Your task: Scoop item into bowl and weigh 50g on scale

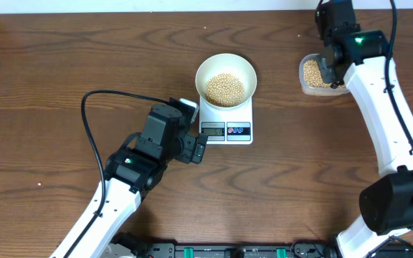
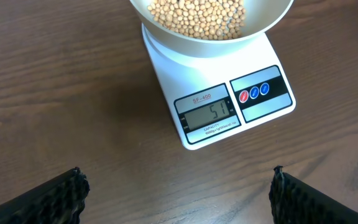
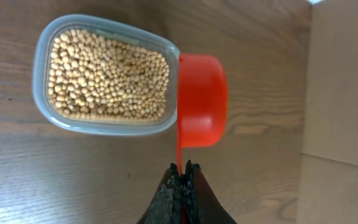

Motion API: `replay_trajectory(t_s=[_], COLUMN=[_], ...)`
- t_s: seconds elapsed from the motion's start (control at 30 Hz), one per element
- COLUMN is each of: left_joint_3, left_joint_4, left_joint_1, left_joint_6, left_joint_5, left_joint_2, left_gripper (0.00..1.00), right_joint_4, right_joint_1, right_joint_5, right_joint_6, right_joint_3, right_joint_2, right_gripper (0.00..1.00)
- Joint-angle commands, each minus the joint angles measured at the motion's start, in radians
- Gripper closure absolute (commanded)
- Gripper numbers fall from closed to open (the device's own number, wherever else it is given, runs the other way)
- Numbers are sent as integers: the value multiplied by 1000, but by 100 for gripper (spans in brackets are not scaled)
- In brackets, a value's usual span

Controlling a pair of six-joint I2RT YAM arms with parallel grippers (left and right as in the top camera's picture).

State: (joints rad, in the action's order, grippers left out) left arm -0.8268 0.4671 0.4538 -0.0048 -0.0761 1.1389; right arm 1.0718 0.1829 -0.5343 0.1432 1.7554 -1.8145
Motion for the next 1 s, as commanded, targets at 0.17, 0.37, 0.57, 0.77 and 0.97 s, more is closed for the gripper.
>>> replay_trajectory(t_s=[0.17, 0.37, 0.57, 0.77, 0.97], left_joint_3=[2, 2, 2, 2, 2], left_joint_4=[2, 2, 2, 2, 2], left_joint_1=[1, 1, 1, 1, 1], left_joint_6=[-16, -16, -16, -16, -16], left_joint_5=[-2, -2, -2, -2, -2], left_joint_2=[4, 4, 4, 4, 4], left_gripper=[5, 5, 5, 5, 5], right_joint_4=[-128, -276, -241, -199, -166], right_joint_1=[6, 14, 67, 121, 158], right_joint_5=[423, 972, 1057, 1057, 986], right_joint_6=[60, 85, 101, 125, 151], right_joint_3=[43, 48, 48, 47, 47], right_joint_2=[57, 70, -8, -65, -72], right_gripper=[99, 99, 99, 99, 99])
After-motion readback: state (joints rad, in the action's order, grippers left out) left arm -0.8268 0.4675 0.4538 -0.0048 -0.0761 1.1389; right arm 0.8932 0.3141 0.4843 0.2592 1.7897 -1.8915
